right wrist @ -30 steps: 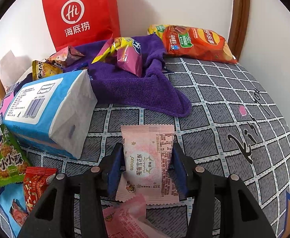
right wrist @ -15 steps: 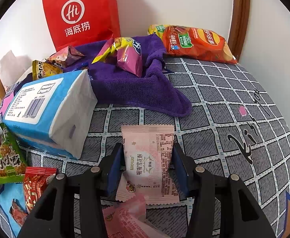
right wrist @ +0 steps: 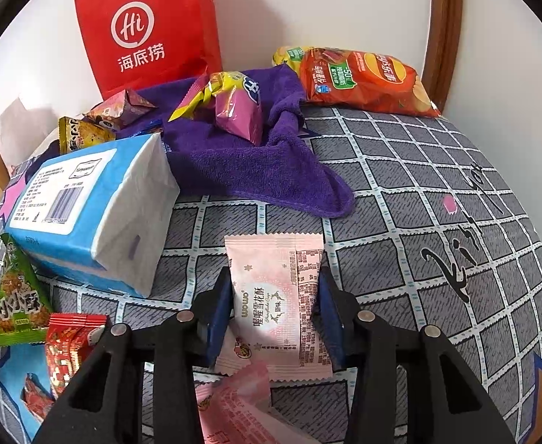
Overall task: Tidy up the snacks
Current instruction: 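Grasp the pink wafer packet with the right gripper while the left grasps the red-white lychee candy bag, then lift and carry the pink packet and lychee bag in both grippers over the purple towel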
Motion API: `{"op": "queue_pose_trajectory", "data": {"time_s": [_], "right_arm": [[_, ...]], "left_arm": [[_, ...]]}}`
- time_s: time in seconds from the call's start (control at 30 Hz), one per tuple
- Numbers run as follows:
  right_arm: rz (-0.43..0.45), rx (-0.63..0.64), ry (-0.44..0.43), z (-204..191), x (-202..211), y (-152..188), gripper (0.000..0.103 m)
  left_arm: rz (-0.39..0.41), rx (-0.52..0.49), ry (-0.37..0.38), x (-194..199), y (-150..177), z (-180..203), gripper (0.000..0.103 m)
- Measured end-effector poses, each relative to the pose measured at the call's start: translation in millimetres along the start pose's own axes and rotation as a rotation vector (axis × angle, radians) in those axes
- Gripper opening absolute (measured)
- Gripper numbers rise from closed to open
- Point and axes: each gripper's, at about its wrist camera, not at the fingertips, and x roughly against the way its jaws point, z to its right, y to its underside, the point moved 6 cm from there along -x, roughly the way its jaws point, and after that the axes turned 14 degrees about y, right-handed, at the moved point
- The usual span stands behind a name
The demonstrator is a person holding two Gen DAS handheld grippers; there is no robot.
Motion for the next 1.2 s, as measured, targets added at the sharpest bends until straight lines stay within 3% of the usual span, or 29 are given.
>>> {"op": "queue_pose_trajectory", "data": {"time_s": [0.27,0.5,0.77,1.2], "right_arm": [[0.011,-0.005,-0.027,-2.9,29.6,-5.5,0.039],[0.048,-0.041,-0.033,5.2,55.5,-37.1,0.039],[0.059,-0.086,-0.047,-6.2,65.0,-98.7,0.039],[0.112,-0.02,-0.11,-74.1,59.9,-203.2,0.039]], "left_arm": [[0.033,-0.024,0.008,6.5,-35.2,12.3,0.047],[0.036,-0.056,-0.001,-1.3,-68.2,15.8,0.047],[0.073,-0.081,-0.013,-9.6,-120.2,17.6,0.047],[0.14,-0.058,-0.063,-22.1,-199.0,7.6,0.047]]}}
